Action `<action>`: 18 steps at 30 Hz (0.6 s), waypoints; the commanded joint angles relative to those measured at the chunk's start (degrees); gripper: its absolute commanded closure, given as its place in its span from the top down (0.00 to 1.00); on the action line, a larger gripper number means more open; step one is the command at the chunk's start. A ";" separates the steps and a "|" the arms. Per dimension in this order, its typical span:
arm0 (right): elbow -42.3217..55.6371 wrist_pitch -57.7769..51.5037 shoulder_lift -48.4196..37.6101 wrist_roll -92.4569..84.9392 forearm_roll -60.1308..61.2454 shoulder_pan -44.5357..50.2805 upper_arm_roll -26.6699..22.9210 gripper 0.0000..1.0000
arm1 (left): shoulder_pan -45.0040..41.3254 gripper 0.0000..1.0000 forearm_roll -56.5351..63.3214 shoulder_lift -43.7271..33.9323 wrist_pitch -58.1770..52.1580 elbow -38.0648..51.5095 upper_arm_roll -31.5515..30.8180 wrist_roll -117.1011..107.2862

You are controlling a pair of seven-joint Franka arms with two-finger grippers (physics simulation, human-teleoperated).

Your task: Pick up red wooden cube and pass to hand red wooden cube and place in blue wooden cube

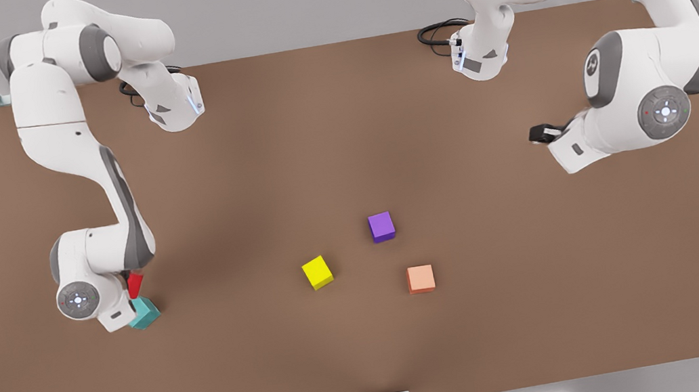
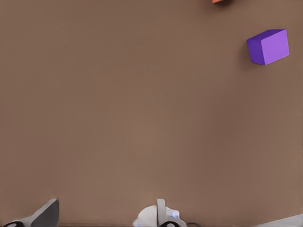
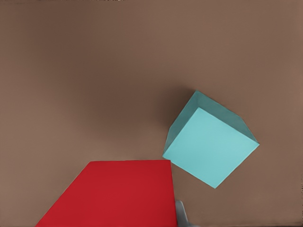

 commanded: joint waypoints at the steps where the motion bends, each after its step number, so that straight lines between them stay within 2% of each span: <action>1: -0.96 11.62 -0.51 26.94 2.26 -0.60 -0.01 0.56 | 0.08 1.00 -0.49 -0.05 -1.83 0.02 0.00 -8.64; 5: -2.80 18.30 -0.24 26.76 3.58 -2.00 0.08 0.56 | 0.08 1.00 -0.67 0.30 -1.57 0.02 0.00 -8.64; 18: -6.67 22.53 0.81 26.23 3.66 -2.53 -0.01 0.56 | -0.01 1.00 -0.41 0.22 -1.57 0.29 -0.17 -8.99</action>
